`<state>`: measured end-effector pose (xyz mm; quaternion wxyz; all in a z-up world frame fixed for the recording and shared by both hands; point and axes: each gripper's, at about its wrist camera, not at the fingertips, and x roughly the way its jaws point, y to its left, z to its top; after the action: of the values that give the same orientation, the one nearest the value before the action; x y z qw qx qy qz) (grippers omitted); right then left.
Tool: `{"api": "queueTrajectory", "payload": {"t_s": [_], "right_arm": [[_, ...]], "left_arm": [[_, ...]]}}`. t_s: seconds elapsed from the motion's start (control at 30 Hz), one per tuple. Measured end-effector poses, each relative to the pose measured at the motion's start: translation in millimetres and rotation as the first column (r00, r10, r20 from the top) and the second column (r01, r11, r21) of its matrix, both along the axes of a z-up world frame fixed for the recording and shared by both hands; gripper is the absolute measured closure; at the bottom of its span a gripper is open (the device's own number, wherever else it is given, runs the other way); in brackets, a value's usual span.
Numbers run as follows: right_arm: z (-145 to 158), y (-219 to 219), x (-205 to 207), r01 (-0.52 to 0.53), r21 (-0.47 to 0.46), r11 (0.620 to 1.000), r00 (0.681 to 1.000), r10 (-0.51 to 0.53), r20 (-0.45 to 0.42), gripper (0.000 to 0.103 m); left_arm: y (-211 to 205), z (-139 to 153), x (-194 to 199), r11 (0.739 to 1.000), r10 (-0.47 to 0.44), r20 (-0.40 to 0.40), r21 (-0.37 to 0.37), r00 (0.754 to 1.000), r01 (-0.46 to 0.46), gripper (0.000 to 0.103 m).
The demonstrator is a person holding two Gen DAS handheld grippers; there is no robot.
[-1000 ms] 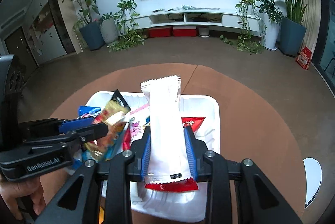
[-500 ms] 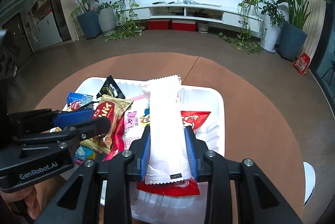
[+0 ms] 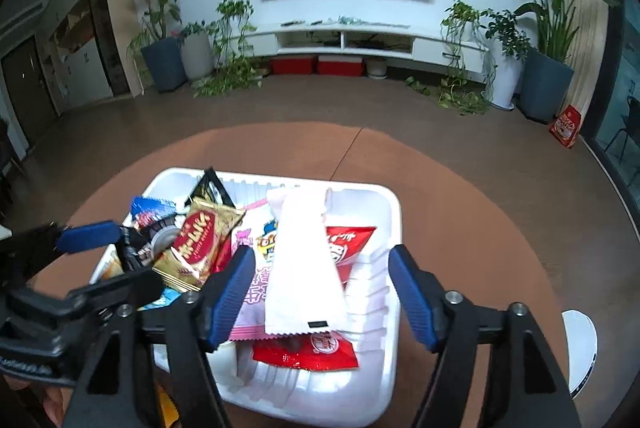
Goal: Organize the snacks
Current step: 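Open both tools to release the packets and withdraw from the tray, then grasp the orange snack bar with the left tool while the right tool grasps the nut bag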
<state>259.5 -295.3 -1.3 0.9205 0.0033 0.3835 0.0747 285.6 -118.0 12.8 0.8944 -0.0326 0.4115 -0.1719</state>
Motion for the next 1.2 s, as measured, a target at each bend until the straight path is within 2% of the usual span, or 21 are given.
{"api": "queueTrajectory", "payload": {"t_s": [0.07,0.13,0.2,0.23,0.3,0.4,0.5,0.67,0.83,0.93,1.03,1.1,1.2], "right_arm": [[11,-4,-11,0.008,0.008,1.000,0.999,-0.008,0.034,0.020],[20,-8,-21,0.002,0.023,1.000,0.998,-0.003,0.058,0.017],[29,-12,-30,-0.003,0.034,0.999,0.997,0.000,0.071,0.017],[31,-15,-36,-0.004,0.038,0.999,0.997,0.001,0.076,0.017],[36,-19,-51,-0.005,0.038,0.999,0.997,0.002,0.077,0.017],[37,-22,-77,-0.011,0.036,0.999,0.998,0.008,0.067,0.017],[33,-24,-105,-0.016,0.050,0.999,0.999,0.014,0.047,0.017],[23,-23,-150,-0.019,0.098,0.995,1.000,0.017,0.021,0.017],[16,-13,-159,-0.044,0.052,0.998,0.999,0.043,0.018,0.017],[16,-14,-155,-0.045,0.063,0.997,0.999,0.044,0.011,0.017],[15,-15,-153,-0.047,0.066,0.997,0.999,0.046,0.010,0.017],[14,-14,-152,-0.051,0.066,0.996,0.999,0.051,0.006,0.017],[15,-12,-152,-0.057,0.064,0.996,0.998,0.057,0.007,0.018]], "left_arm": [[8,9,-24,1.000,-0.001,0.039,0.010,0.999,0.001,0.000],[14,13,-50,0.999,-0.028,0.071,0.028,0.997,0.026,0.000],[12,12,-76,0.995,-0.041,0.079,0.098,0.996,0.033,0.000],[14,8,-87,0.992,-0.036,0.057,0.122,0.998,0.029,0.000],[19,-7,-105,0.993,-0.035,0.000,0.115,0.999,0.035,0.000],[24,-33,-123,0.988,-0.030,-0.080,0.149,0.996,0.042,0.000],[25,-50,-131,0.988,-0.039,-0.131,0.146,0.991,0.059,0.000],[13,-59,-129,0.974,-0.079,-0.162,0.199,0.984,0.111,0.001],[-6,-63,-131,0.949,-0.124,-0.191,0.264,0.974,0.173,0.001],[-13,-69,-126,0.942,-0.130,-0.201,0.281,0.971,0.184,0.001],[-14,-73,-117,0.945,-0.119,-0.204,0.276,0.972,0.173,0.012],[-11,-77,-113,0.945,-0.111,-0.218,0.278,0.970,0.171,0.028],[-6,-81,-110,0.947,-0.113,-0.230,0.269,0.967,0.175,0.031]]}}
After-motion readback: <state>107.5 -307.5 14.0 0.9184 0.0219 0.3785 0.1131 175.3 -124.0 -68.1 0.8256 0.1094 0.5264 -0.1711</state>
